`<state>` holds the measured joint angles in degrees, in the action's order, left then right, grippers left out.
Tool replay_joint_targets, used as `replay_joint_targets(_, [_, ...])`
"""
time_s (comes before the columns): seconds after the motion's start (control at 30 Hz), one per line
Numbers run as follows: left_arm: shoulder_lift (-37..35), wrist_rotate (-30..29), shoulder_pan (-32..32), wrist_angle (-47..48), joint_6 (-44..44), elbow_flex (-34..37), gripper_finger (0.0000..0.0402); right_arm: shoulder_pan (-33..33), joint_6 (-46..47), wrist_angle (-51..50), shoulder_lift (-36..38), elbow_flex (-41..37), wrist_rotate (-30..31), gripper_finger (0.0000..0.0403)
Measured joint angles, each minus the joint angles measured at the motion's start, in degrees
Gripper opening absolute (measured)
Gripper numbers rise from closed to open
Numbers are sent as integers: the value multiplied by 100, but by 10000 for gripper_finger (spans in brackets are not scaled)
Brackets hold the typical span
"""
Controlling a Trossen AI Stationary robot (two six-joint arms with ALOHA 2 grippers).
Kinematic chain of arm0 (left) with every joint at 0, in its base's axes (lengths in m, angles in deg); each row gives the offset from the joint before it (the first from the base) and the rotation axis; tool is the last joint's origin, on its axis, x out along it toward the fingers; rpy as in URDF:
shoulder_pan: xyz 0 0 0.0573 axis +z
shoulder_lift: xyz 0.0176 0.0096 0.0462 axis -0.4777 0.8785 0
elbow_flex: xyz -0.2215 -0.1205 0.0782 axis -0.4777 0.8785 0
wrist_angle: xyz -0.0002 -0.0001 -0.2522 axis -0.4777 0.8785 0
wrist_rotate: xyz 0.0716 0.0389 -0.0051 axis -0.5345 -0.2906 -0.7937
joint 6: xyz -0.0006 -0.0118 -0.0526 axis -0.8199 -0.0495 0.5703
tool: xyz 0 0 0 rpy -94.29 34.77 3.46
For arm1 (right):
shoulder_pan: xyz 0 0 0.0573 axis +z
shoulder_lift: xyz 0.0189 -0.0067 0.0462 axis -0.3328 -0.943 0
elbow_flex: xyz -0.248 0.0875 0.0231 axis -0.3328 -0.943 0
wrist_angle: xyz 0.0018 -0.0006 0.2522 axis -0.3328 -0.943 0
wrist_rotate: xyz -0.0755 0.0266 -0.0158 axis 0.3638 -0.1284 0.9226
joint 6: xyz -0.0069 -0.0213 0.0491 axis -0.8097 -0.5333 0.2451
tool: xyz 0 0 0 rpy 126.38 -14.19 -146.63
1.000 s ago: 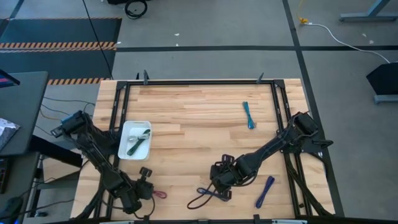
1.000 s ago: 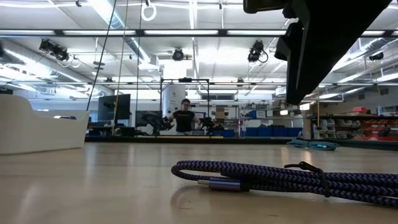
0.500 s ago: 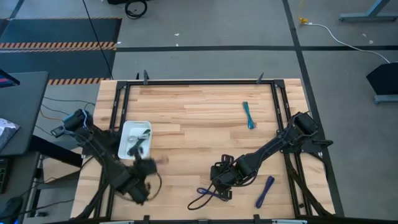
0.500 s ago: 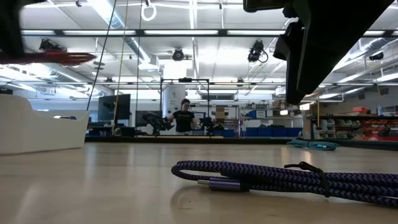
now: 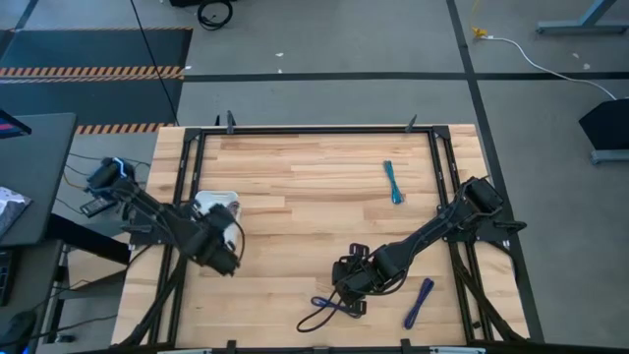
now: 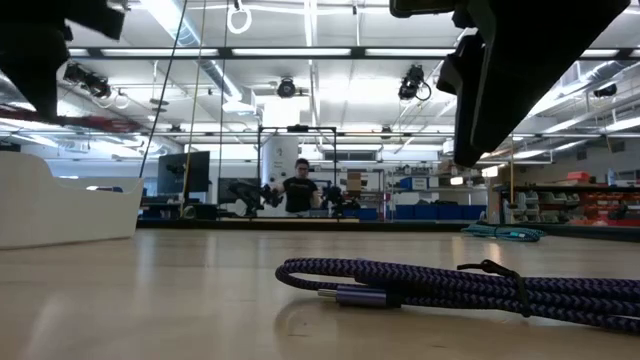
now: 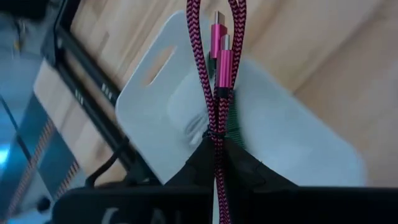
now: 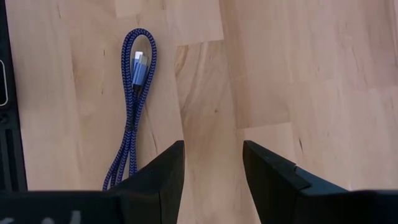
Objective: Pick and place USB-C Cables
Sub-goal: Put the pink charger cable into the white bin
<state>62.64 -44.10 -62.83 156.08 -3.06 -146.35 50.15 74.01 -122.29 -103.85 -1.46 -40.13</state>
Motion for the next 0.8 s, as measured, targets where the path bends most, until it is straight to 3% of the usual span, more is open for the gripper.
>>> replay_joint_targets(0.37, [-1145,147,480,-822,843,1282,26,-1,-58,33,0,0,61,168])
replay_joint_targets(0.8, [-1172,302,709,-1122,729,1740,44,-1,-61,47,0,0,61,168])
